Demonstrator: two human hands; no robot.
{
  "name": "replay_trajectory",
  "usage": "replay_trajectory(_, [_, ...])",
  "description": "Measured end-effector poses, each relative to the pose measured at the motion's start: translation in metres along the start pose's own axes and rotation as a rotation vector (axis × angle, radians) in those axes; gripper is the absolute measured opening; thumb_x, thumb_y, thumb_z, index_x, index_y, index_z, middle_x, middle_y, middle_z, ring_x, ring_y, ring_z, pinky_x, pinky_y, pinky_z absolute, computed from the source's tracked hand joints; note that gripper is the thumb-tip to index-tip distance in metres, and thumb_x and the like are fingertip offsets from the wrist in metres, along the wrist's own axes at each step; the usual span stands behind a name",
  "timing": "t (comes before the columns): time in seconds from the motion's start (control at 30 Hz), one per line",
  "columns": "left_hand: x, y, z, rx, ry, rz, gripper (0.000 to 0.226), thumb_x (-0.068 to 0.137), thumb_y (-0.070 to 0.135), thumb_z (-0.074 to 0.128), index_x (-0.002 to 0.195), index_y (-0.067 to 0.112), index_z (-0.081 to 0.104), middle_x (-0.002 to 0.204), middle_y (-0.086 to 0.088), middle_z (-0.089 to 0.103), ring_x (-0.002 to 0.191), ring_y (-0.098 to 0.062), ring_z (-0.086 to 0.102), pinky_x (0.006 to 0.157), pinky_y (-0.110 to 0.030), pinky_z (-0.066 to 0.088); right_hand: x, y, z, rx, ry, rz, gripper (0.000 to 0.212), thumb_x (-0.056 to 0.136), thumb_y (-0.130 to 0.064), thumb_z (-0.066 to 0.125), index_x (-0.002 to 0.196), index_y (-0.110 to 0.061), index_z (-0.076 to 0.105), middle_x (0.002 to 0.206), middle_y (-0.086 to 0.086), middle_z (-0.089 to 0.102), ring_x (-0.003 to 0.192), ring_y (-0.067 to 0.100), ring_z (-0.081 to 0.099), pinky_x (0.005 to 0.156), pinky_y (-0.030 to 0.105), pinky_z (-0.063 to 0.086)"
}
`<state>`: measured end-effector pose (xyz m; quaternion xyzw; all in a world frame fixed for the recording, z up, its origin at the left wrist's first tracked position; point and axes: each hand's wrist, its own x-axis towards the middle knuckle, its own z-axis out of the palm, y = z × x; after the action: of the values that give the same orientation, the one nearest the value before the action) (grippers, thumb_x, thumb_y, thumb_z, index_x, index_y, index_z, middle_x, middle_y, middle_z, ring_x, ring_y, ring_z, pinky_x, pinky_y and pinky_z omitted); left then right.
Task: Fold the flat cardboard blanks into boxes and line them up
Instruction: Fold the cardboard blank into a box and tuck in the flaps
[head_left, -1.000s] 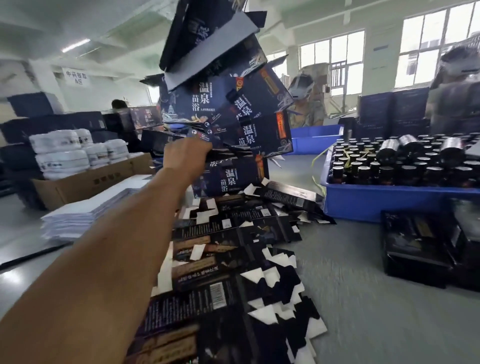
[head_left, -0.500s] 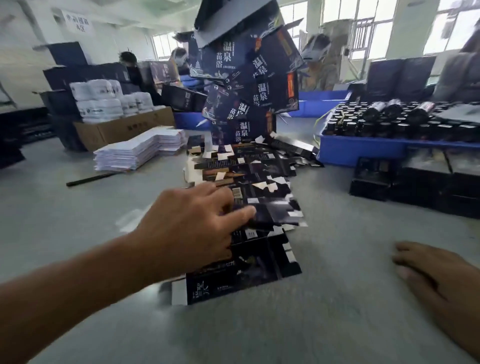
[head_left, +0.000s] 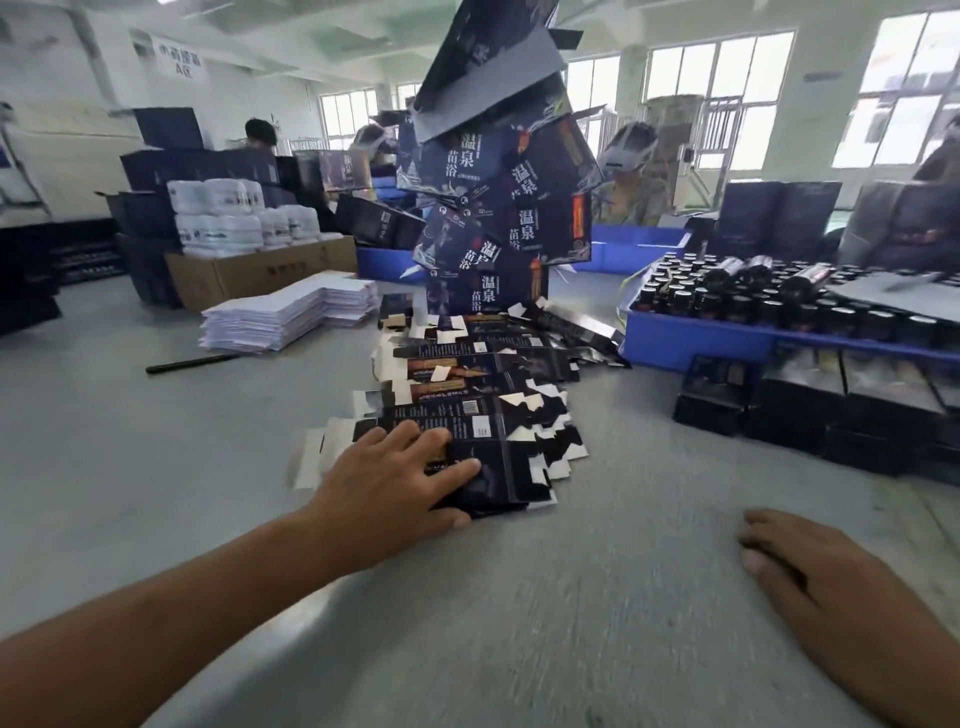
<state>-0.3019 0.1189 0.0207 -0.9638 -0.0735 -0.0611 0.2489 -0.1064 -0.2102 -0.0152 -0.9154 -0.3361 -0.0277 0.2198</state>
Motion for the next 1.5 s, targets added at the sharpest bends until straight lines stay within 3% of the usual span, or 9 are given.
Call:
replay_trajectory(0.1, [0.019,-0.016,0.012,0.012,-0.073,-0.076,0.071,0.095,0.073,0.012,0.157,0.039,0.022,0.156,-0.004,0.034,0.134,-0.025,0.039,0.109,-0.039,0.039,0.002,0.002,0.001,0.014,-0.001,-0.009,0.028,0.095,-0.025,0.063,0.122,-0.022,0.070,0.135,-0.009,0.061,0.125,0.013,0.053,0.109,0.029,0.037])
replay_trajectory(0.3, [0.013,-0.018,0.011,-0.036,0.077,-0.036,0.077,0.094,0.078,0.030,0.139,0.022,0.057,0.138,-0.015,0.056,0.115,-0.032,0.058,0.089,-0.045,0.053,0.005,0.005,0.002,0.028,0.007,-0.012,0.027,0.094,-0.025,0.066,0.119,-0.022,0.072,0.133,-0.010,0.062,0.125,0.012,0.053,0.107,0.026,0.036])
replay_trajectory(0.63, [-0.010,-0.001,0.002,-0.115,-0.020,-0.068,0.100,0.078,0.094,0.031,0.151,0.027,0.043,0.159,-0.021,0.032,0.148,-0.040,0.029,0.119,-0.057,0.024,0.004,0.005,0.001,0.014,0.000,-0.026,0.025,0.093,-0.023,0.066,0.117,-0.021,0.073,0.131,-0.005,0.065,0.122,0.019,0.057,0.107,0.037,0.043])
replay_trajectory(0.7, [-0.012,0.001,0.000,-0.141,-0.068,-0.067,0.112,0.071,0.101,0.025,0.157,0.030,0.031,0.165,-0.015,0.020,0.153,-0.036,0.015,0.123,-0.054,0.013,0.003,0.004,0.000,0.021,0.007,-0.042,0.026,0.093,-0.026,0.065,0.118,-0.023,0.072,0.133,-0.008,0.063,0.122,0.012,0.054,0.107,0.031,0.039])
replay_trajectory(0.8, [-0.019,0.001,0.001,-0.196,-0.132,-0.074,0.127,0.058,0.108,0.013,0.159,0.035,-0.008,0.167,0.003,-0.020,0.149,-0.020,-0.031,0.122,-0.045,-0.017,0.003,0.004,-0.001,0.029,0.013,-0.061,0.027,0.095,-0.029,0.063,0.121,-0.025,0.070,0.136,-0.012,0.059,0.121,0.006,0.049,0.107,0.025,0.035])
replay_trajectory(0.93, [-0.031,0.005,-0.009,-0.202,-0.252,-0.051,0.134,0.052,0.111,0.012,0.154,0.032,-0.024,0.161,0.012,-0.032,0.138,-0.010,-0.047,0.117,-0.040,-0.027,0.003,0.005,-0.002,0.023,0.004,-0.060,0.028,0.096,-0.030,0.060,0.123,-0.026,0.069,0.138,-0.011,0.058,0.127,0.011,0.050,0.109,0.030,0.037])
replay_trajectory(1.17, [-0.050,0.016,-0.028,-0.314,-0.249,-0.042,0.114,0.054,0.110,0.014,0.141,0.056,-0.036,0.160,0.012,-0.034,0.139,-0.007,-0.045,0.119,-0.039,-0.022,0.004,0.003,-0.002,0.020,0.008,-0.052,0.027,0.096,-0.027,0.061,0.120,-0.022,0.071,0.136,-0.004,0.062,0.126,0.018,0.054,0.109,0.037,0.040])
replay_trajectory(1.27, [-0.047,0.016,-0.032,-0.409,-0.160,-0.133,0.101,0.067,0.101,-0.001,0.153,0.051,-0.011,0.167,0.014,-0.007,0.148,-0.002,-0.022,0.119,-0.031,-0.010,0.005,0.004,-0.001,0.017,0.004,-0.051,0.027,0.095,-0.024,0.062,0.120,-0.018,0.072,0.134,0.001,0.064,0.123,0.024,0.057,0.106,0.038,0.041])
replay_trajectory(1.5, [-0.042,0.028,-0.029,-0.450,-0.175,-0.091,0.102,0.074,0.089,0.040,0.158,0.040,0.008,0.151,0.013,0.042,0.138,-0.009,0.032,0.114,-0.029,0.022,0.004,0.009,0.001,0.011,0.016,-0.098,0.026,0.096,-0.022,0.061,0.119,-0.016,0.071,0.134,0.004,0.064,0.123,0.025,0.058,0.107,0.039,0.041])
